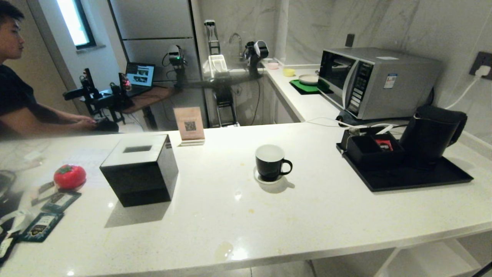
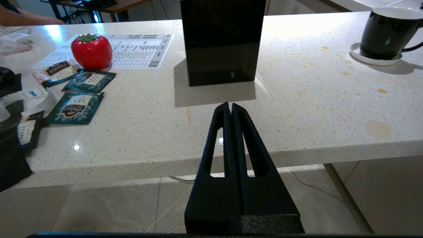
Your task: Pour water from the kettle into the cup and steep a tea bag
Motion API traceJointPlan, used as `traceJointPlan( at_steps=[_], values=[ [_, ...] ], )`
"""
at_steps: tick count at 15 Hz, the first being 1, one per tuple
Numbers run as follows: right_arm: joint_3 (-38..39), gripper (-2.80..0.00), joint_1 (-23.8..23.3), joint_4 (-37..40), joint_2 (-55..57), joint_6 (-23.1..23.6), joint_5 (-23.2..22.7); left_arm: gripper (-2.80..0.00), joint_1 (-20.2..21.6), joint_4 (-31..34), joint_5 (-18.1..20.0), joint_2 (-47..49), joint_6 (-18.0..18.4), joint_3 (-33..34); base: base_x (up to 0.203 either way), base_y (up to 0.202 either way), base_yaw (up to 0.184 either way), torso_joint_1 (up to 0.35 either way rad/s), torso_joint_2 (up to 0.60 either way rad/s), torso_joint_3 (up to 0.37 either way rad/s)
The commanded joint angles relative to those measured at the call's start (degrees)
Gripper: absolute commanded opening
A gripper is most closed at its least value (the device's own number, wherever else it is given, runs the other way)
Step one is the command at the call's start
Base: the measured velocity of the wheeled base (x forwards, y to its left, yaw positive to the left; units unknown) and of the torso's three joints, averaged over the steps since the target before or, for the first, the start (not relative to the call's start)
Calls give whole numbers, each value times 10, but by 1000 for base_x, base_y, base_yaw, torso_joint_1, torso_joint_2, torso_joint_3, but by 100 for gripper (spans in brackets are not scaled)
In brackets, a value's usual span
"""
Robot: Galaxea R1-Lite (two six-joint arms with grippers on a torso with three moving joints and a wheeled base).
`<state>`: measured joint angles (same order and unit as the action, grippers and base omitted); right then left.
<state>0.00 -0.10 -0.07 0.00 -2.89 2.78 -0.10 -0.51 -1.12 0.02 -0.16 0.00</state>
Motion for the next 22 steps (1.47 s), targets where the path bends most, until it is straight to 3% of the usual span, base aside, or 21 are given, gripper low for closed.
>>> traceJointPlan(
  at_steps=[1, 19, 22],
  values=[
    [0, -280, 0, 0, 1, 0, 0, -280, 0, 0, 0, 0, 0, 0, 0, 0, 0, 0, 0, 0],
    [0, -280, 0, 0, 1, 0, 0, -280, 0, 0, 1, 0, 0, 0, 0, 0, 0, 0, 0, 0],
    [0, -280, 0, 0, 0, 0, 0, -280, 0, 0, 1, 0, 0, 0, 3, -112, 3, 8, 1, 3]
  ],
)
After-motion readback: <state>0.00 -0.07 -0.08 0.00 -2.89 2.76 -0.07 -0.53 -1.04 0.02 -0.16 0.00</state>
